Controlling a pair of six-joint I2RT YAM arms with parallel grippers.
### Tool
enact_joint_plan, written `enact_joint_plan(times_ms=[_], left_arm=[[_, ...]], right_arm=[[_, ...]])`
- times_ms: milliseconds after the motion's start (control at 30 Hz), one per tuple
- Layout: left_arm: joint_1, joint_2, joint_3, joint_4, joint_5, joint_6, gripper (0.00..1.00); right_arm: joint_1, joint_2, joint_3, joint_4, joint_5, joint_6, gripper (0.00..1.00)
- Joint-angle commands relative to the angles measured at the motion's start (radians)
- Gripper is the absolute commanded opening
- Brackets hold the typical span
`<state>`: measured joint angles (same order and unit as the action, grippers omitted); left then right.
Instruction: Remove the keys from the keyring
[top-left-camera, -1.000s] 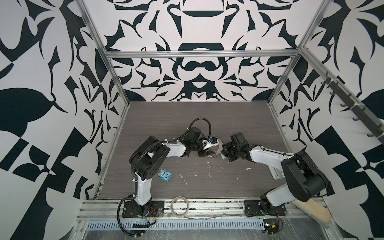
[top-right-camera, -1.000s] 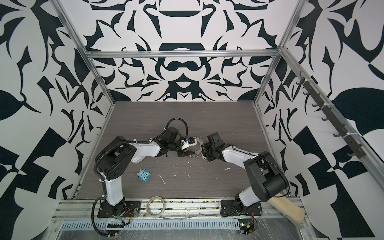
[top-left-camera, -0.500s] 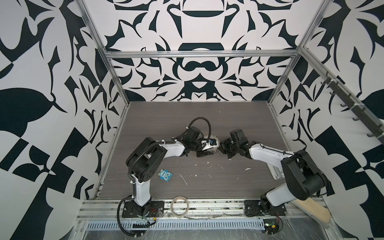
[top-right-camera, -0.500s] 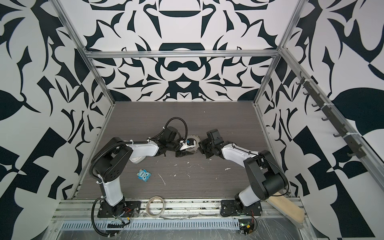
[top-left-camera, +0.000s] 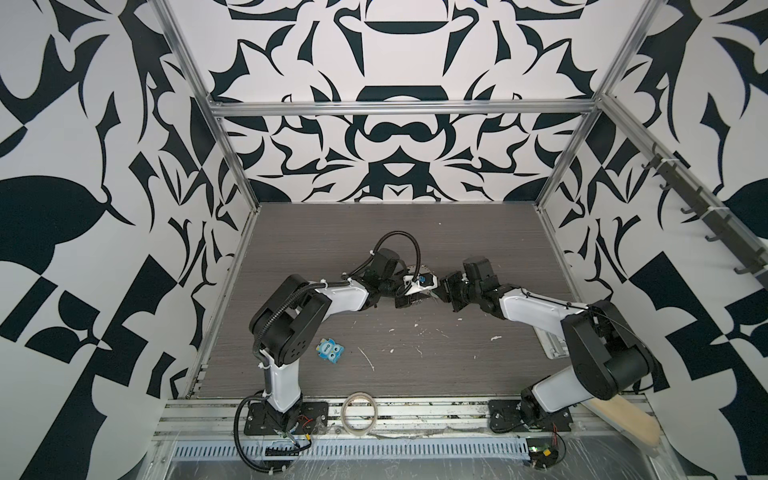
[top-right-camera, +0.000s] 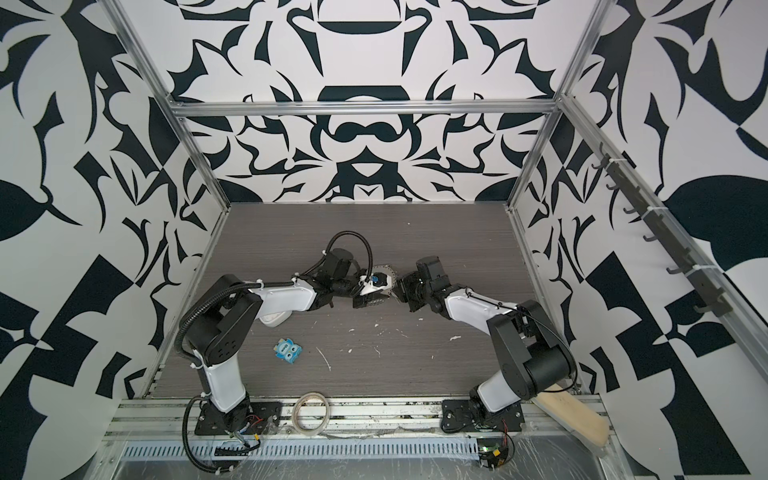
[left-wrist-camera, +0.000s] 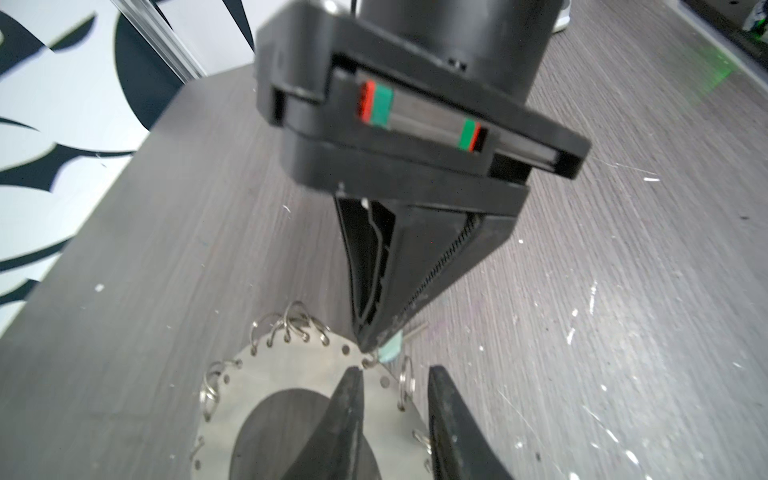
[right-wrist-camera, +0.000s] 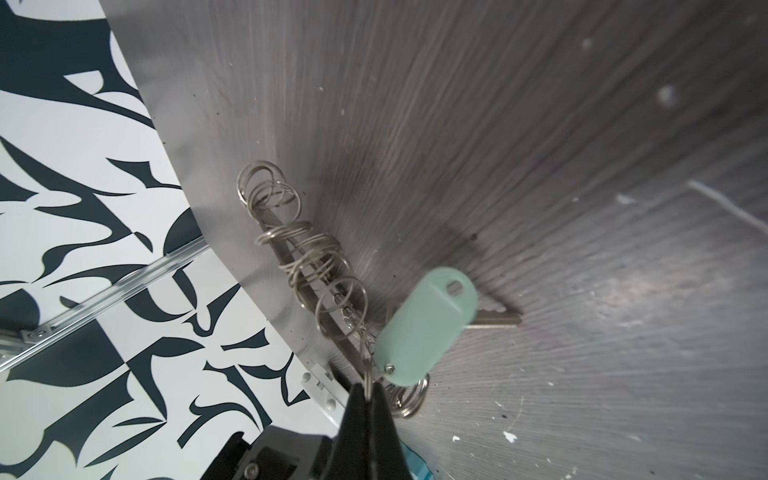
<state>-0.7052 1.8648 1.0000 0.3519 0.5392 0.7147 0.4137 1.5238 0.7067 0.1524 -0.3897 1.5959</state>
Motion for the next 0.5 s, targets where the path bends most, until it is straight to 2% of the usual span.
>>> enact_joint_plan(times_ms=[0,200,300,467], left_arm=[[0.004,0.034,-0.008,0.061,-0.011,0.034,0.28],[0.006,0.064,-0.044,0.155,-0.056,0.055,0.21],[0.006,0.077,-0.083,0.263,-0.106,0.062,0.2],[0.006,0.098,-0.095,0.324,-0.147,0.098,0.2]], right_arm=[[-0.004,-0.014,0.001,0.066,-0.023,0.027,0.0],[-0.004,-0.01,-0.018,0.147,-0.038,0.099,0.0],[-0.005,-0.011,-0.017,0.169,-0.041,0.125,0.0],[-0.005,-0.011,-0.023,0.206,-0.049,0.163,0.0]])
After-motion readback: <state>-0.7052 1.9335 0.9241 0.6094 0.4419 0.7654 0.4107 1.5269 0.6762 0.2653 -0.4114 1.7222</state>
